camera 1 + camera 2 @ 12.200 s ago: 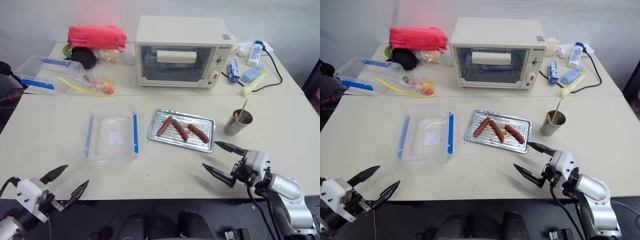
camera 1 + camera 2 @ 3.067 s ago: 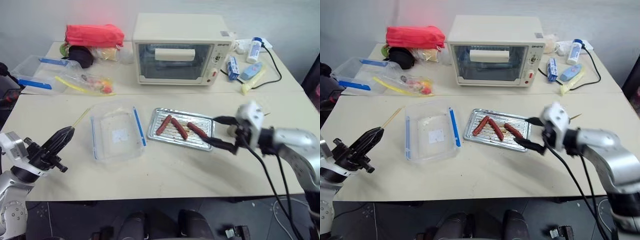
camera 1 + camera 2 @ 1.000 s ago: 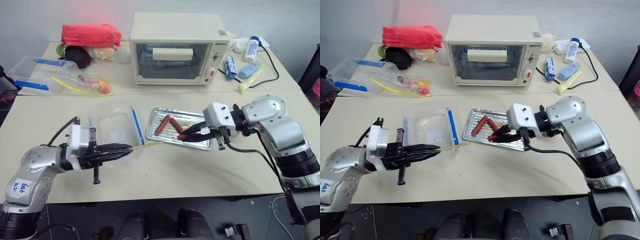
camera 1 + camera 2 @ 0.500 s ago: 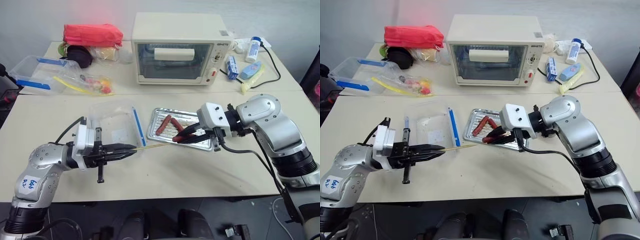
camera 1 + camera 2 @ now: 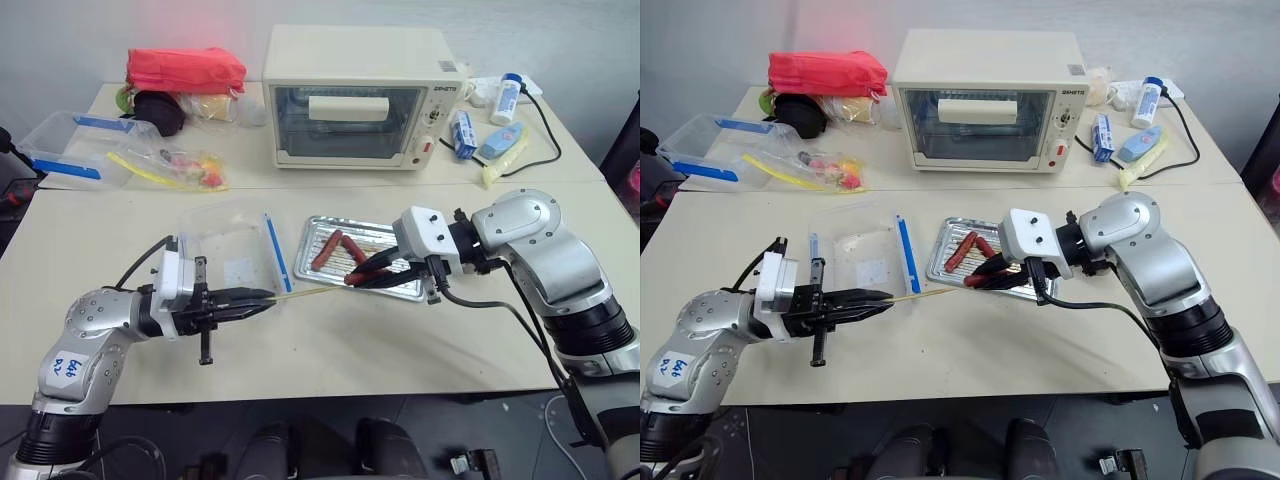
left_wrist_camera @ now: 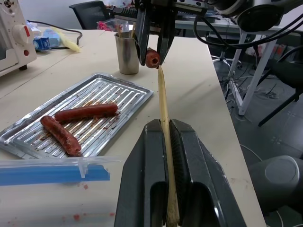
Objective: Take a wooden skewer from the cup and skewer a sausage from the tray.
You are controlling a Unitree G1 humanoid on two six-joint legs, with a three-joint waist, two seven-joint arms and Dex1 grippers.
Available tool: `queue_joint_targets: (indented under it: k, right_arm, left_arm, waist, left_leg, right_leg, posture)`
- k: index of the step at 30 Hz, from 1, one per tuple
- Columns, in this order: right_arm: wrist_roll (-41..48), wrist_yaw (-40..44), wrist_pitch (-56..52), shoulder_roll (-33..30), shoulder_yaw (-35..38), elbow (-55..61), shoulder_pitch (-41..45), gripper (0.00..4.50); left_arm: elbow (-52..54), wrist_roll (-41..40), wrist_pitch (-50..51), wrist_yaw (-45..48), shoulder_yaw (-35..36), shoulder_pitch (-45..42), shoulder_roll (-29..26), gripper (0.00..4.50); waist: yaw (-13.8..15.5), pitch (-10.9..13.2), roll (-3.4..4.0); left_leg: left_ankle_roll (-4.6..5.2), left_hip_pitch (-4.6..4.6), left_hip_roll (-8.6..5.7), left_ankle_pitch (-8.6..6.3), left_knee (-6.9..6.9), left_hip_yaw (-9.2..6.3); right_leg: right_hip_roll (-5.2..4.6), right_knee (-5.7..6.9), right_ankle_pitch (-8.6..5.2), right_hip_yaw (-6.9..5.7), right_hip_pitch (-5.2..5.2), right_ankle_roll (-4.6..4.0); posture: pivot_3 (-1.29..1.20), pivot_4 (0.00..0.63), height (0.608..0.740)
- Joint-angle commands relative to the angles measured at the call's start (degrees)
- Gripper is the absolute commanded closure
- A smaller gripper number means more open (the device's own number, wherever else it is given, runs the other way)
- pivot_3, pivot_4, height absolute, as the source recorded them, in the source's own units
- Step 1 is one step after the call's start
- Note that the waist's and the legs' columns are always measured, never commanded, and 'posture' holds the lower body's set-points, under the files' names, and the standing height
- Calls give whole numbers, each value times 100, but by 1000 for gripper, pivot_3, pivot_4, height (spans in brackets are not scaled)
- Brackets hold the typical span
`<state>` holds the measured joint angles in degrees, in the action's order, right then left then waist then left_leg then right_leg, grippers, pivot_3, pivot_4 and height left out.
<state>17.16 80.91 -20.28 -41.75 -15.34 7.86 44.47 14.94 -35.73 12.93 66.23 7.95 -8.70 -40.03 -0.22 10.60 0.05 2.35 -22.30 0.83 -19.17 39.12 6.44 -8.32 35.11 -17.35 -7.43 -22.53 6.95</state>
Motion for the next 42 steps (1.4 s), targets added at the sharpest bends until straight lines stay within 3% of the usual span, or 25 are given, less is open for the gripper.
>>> queue_joint_targets:
  k: [1, 42]
  right_arm:
    - [45, 15, 15, -65, 90, 206, -3, 3826]
    - [-81, -28, -41, -50, -1, 251, -84, 3826]
  left_arm:
    - [54, 0, -118, -4, 63, -77, 34, 4500]
    - [-40, 34, -97, 6, -61, -175, 233, 4500]
  waist:
    - [1, 0, 0]
    - [2, 0, 0]
  left_leg:
    - [0, 0, 0, 0, 0, 0]
    - [1, 0, 0, 1, 4, 0]
  right_leg:
    - [0, 0, 0, 0, 0, 0]
    - [0, 4, 0, 0, 0, 0]
  posture:
    - [0, 150, 740]
    - [0, 150, 740]
